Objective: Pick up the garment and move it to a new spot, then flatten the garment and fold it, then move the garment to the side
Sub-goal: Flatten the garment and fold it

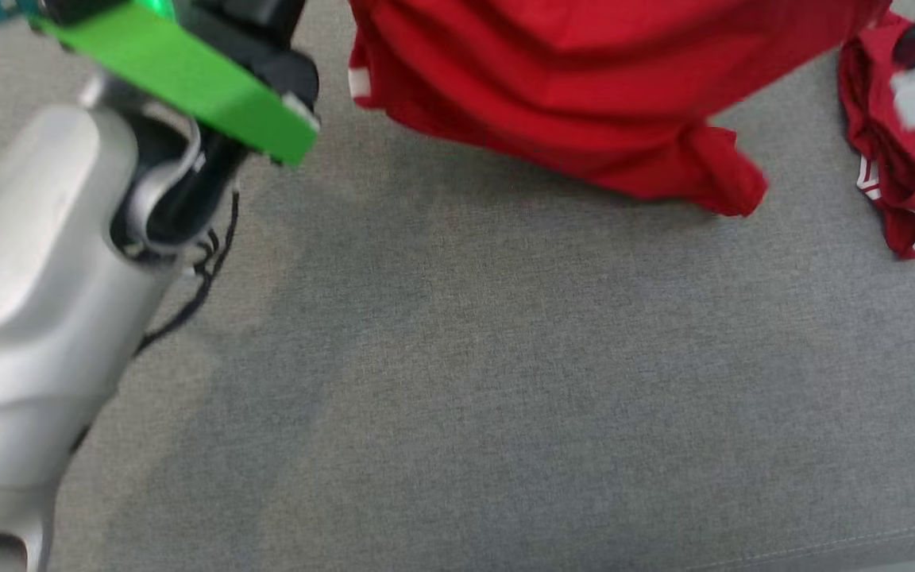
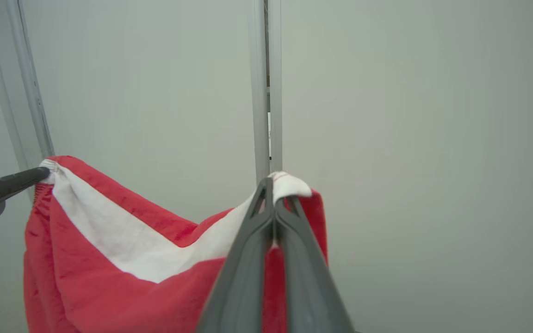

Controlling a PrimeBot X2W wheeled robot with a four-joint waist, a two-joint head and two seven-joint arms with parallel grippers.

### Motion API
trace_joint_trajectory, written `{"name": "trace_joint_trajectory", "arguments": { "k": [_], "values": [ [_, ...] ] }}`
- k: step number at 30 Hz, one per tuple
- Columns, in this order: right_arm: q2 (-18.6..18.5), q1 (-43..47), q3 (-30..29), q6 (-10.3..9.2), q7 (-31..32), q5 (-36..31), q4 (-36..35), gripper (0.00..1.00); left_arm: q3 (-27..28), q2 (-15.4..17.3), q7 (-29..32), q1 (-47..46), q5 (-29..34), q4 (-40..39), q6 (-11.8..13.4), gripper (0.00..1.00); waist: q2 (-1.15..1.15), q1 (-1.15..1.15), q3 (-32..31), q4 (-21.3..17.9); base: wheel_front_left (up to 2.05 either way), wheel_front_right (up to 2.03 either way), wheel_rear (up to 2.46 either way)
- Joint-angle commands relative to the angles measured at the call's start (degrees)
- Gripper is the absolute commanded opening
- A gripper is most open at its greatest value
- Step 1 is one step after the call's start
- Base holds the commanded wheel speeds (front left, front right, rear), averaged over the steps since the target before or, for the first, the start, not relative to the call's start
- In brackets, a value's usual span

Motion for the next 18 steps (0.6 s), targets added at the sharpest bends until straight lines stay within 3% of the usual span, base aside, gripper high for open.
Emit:
{"name": "trace_joint_trajectory", "arguments": {
  "k": [1, 5, 10, 13, 18],
  "values": [
    [0.1, -5.0, 0.4, -0.09, 0.3, 1.2, 2.6, 0.00, -0.7, -0.4, 0.6, -5.3, -0.7, 1.9, -0.1, 0.00, 0.00, 0.00, 5.7, -2.3, 0.00, 0.00, 0.00],
    [1.3, -19.7, 0.6, -0.07, -1.3, 5.0, 10.6, 0.00, -3.6, -2.2, -0.3, -20.3, -0.5, 8.4, -0.1, 0.00, 0.00, 0.00, 9.3, -3.5, 0.00, 0.00, 0.00],
    [0.1, -30.4, 2.8, -0.07, -4.7, 6.1, 15.9, 0.00, -7.7, -3.1, -7.4, -32.1, 1.3, 14.0, -0.1, 0.00, 0.00, 0.00, 11.6, -4.7, 0.00, 0.00, 0.00],
    [-2.0, -31.1, 4.0, -0.08, -6.0, 7.5, 15.7, 0.00, -9.7, -1.9, -12.3, -34.1, 0.7, 15.0, -0.1, 0.00, 0.00, 0.00, 12.1, -4.9, 0.00, 0.00, 0.00],
    [-5.5, -22.6, 2.2, -0.08, -6.6, 10.4, 13.4, 0.00, -11.5, 2.7, -13.9, -26.0, -1.6, 9.6, -0.1, 0.00, 0.00, 0.00, 12.5, -4.7, 0.00, 0.00, 0.00]
  ]
}}
